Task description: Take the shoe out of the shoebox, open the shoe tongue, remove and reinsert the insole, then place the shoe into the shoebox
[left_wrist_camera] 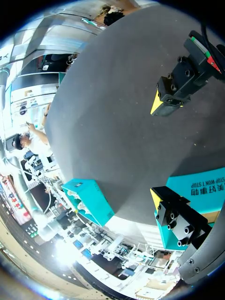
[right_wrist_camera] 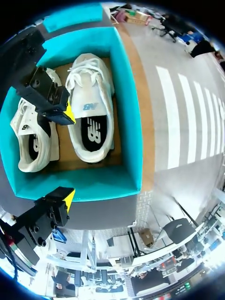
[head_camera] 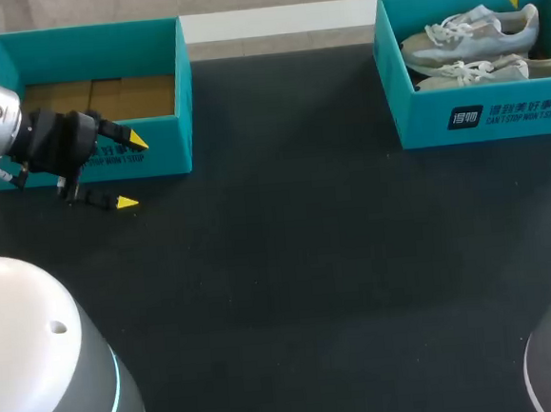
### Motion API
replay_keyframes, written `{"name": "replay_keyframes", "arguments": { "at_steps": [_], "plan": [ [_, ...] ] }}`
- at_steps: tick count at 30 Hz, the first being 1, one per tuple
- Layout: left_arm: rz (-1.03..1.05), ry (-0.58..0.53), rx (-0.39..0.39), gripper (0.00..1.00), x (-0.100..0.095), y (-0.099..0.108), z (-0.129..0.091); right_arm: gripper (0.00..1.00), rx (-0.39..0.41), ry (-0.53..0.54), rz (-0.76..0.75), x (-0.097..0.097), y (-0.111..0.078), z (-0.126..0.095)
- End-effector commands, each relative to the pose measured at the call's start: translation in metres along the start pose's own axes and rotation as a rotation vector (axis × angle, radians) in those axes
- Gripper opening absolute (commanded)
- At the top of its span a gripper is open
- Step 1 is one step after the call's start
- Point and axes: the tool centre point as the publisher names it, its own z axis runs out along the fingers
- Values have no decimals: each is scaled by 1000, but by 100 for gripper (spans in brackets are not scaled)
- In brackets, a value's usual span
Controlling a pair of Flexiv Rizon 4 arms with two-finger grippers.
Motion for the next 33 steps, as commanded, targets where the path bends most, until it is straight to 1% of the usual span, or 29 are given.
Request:
{"name": "replay_keyframes", "arguments": {
  "at_steps": [1, 7, 8, 9, 10, 27, 28, 29, 31, 32, 33],
  "plan": [
    [0, 2, -3, 100, 0, 0, 0, 91, -106, 17, 4, 5, -46, -28],
    [0, 2, -3, 100, 0, 0, 0, 95, -101, 71, -10, 21, -64, -42],
    [0, 2, -3, 100, 0, 0, 0, 100, -101, 66, 8, 23, -67, -44],
    [0, 2, -3, 100, 0, 0, 0, 100, -104, 72, -3, 24, -68, -45],
    [0, 2, -3, 100, 0, 0, 0, 100, -128, 56, 26, 24, -68, -47],
    [0, 2, -3, 100, 0, 0, 0, 100, -128, 56, 26, 24, -68, -47],
    [-42, -3, -21, 100, -2, -4, -4, 100, -96, 68, 21, 24, -70, -45],
    [-99, -15, -16, 100, -6, -5, -8, 100, -100, 76, 13, 24, -74, -45],
    [-238, -42, -84, 100, -15, -6, -11, 100, -73, 87, 12, 25, -82, -46],
    [-312, -47, -103, 100, -20, -6, -13, 100, -65, 85, 3, 26, -87, -47],
    [-371, -78, -121, 100, -22, -6, -14, 100, -49, 86, -6, 27, -92, -48]
  ]
}}
